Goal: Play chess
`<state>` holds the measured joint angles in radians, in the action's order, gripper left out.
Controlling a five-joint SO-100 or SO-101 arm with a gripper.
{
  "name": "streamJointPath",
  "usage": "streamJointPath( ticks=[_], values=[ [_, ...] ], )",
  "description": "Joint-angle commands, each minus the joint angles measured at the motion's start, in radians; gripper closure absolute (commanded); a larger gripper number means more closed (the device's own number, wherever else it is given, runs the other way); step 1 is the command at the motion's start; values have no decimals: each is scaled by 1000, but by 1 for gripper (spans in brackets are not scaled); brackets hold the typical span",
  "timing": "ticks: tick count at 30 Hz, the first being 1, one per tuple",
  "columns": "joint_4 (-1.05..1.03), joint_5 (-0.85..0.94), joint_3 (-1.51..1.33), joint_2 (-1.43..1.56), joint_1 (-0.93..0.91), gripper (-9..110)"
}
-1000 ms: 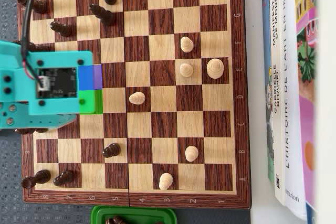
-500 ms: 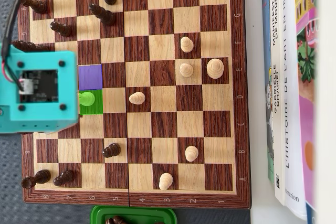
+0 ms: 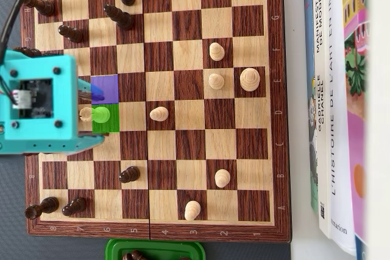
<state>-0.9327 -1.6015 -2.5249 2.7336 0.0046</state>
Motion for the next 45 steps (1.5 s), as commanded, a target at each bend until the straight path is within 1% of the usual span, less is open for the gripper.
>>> streamJointPath(
  ticks=[1, 5, 18, 29, 36, 45],
  values=[
    [66, 9, -25, 61, -11, 83],
    [150, 44, -72, 110, -11, 83],
    [426, 35, -252, 321, -6, 83],
    [494, 34, -380, 534, 2, 82],
    [696, 32, -482, 560, 20, 82],
    [891, 34, -545, 561, 29, 82]
  ],
)
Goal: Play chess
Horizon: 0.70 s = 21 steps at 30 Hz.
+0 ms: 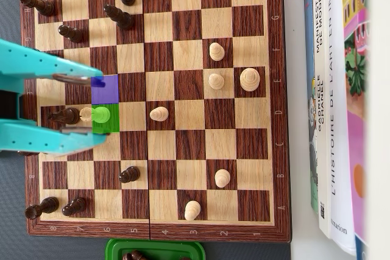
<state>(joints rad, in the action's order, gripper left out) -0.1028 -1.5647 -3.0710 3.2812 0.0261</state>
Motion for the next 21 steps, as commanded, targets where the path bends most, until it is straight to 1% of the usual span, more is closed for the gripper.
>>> streamJointPath(
  ticks=[1, 13, 21],
  values=[
    [81, -3, -5, 14, 8, 82],
    [261, -3, -61, 41, 8, 82],
    [275, -3, -63, 66, 9, 82]
  ],
)
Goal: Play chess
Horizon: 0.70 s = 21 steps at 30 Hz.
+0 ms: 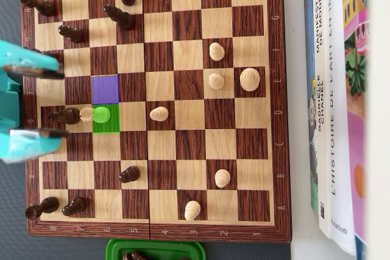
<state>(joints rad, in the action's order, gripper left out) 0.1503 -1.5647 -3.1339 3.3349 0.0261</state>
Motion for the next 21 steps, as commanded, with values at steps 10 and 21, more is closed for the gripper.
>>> streamJointPath(
  ticks=[10, 21],
  values=[
    [190, -3, -25, 12, 8, 82],
    [463, 3, -26, 12, 8, 82]
  ],
)
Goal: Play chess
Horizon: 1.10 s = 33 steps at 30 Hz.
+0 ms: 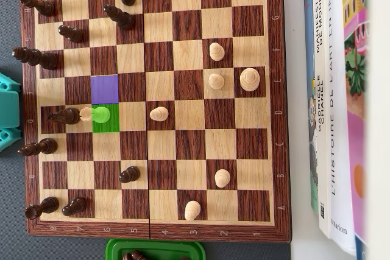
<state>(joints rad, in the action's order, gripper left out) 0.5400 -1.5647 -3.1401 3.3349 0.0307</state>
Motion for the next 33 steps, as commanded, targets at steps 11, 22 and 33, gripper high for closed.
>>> streamJointPath(
  ticks=[11, 22, 33],
  values=[
    [446, -2, -20, 12, 3, 83],
    [719, 5, -20, 12, 3, 83],
    [946, 9, -20, 12, 37, 83]
  ],
)
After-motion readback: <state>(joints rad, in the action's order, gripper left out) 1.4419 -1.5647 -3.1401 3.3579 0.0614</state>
